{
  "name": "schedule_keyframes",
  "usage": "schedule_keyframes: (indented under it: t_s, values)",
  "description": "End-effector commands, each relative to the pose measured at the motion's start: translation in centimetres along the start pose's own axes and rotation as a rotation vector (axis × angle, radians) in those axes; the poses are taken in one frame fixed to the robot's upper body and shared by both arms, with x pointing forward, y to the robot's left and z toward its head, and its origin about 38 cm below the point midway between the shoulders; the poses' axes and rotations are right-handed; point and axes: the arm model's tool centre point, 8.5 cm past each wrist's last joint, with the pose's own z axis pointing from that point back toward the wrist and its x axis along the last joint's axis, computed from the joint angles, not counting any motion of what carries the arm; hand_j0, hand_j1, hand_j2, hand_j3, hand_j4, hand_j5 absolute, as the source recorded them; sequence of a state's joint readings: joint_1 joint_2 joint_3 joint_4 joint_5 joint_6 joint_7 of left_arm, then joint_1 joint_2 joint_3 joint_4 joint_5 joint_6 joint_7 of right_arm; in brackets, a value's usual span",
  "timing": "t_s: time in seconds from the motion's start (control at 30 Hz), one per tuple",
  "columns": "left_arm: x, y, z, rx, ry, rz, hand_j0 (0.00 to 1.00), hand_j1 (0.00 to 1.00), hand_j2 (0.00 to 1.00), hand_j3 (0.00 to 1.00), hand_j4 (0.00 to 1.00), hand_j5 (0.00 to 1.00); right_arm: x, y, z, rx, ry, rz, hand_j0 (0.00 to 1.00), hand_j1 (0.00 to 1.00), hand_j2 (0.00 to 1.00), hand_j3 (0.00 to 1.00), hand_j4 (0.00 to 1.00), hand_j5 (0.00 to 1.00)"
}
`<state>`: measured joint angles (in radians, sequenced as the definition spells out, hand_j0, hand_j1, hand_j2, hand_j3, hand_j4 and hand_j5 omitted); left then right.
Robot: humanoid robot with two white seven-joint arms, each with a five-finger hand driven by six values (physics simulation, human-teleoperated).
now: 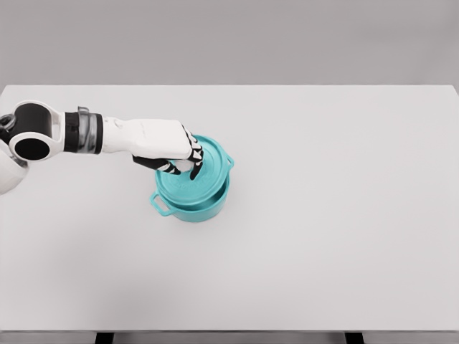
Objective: Cover the pot with left arm
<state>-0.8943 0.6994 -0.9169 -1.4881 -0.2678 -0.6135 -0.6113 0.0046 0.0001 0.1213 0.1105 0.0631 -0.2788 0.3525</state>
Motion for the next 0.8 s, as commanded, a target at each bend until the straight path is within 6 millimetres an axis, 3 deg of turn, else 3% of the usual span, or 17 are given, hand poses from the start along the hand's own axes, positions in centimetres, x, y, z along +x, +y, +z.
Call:
schedule_keyframes:
  t_s: [0.0, 0.77]
  values:
    - [-0.19, -0.04, 0.04, 0.003, 0.004, 0.01, 0.41, 0.41, 0.41, 0.41, 0.41, 0.41, 0.0, 0.0, 0.0, 0.001, 0.0, 0.001, 1.0, 1.0, 1.0, 1.0, 1.0, 1.0]
    - [0.62, -0.38, -0.41, -0.006, -0.024, 0.01, 0.41, 0.41, 0.41, 0.41, 0.41, 0.41, -0.09, 0.02, 0.01, 0.001, 0.001, 0.001, 1.0, 1.0, 1.0, 1.0, 1.0, 1.0]
